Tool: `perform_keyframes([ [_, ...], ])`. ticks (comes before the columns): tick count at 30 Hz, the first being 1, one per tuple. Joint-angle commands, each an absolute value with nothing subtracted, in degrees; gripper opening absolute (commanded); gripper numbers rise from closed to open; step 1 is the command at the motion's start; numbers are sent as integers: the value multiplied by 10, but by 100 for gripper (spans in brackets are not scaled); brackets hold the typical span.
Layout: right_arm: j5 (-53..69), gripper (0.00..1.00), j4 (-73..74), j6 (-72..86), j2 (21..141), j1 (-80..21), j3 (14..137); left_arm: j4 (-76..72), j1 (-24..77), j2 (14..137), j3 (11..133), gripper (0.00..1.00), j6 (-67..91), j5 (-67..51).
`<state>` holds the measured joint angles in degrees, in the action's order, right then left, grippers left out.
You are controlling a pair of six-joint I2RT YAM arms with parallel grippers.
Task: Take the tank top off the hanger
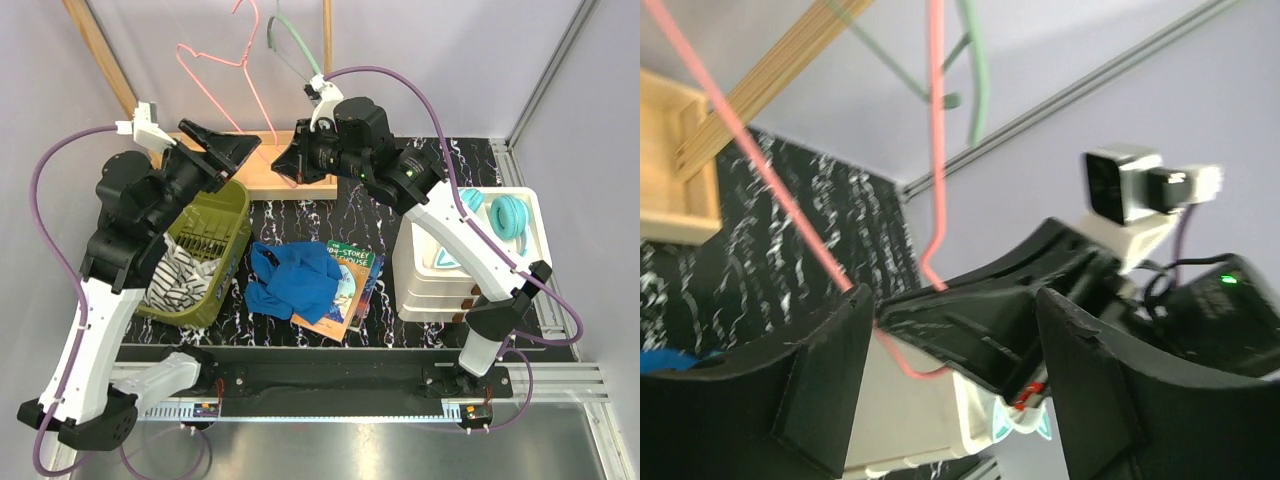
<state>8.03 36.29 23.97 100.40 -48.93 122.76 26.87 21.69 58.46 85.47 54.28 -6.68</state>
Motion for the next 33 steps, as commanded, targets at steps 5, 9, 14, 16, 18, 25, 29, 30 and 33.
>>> perform_keyframes([
  [5, 120, 0, 344, 236, 1001, -490, 1245, 199, 219, 657, 901, 64, 541, -114],
  [9, 125, 0, 345, 237, 1001, -490, 1243, 200, 219, 687, 928, 56, 541, -126],
  [14, 126, 0, 345, 238, 997, -490, 1236, 204, 218, 705, 937, 34, 541, -128],
  [16, 124, 0, 345, 237, 996, -490, 1233, 206, 219, 706, 938, 17, 540, -121],
  [18, 122, 0, 347, 238, 992, -490, 1230, 211, 217, 712, 946, 0, 538, -111],
  [25, 65, 78, 358, 224, 914, -490, 1146, 213, 165, 781, 1027, 0, 619, -137],
  [29, 11, 90, 370, 213, 850, -490, 1100, 172, 126, 844, 1070, 0, 684, -160],
  [30, 4, 91, 373, 209, 824, -490, 1085, 163, 114, 854, 1077, 0, 692, -163],
  [33, -49, 95, 392, 204, 771, -489, 1057, 171, 97, 915, 1149, 0, 707, -170],
])
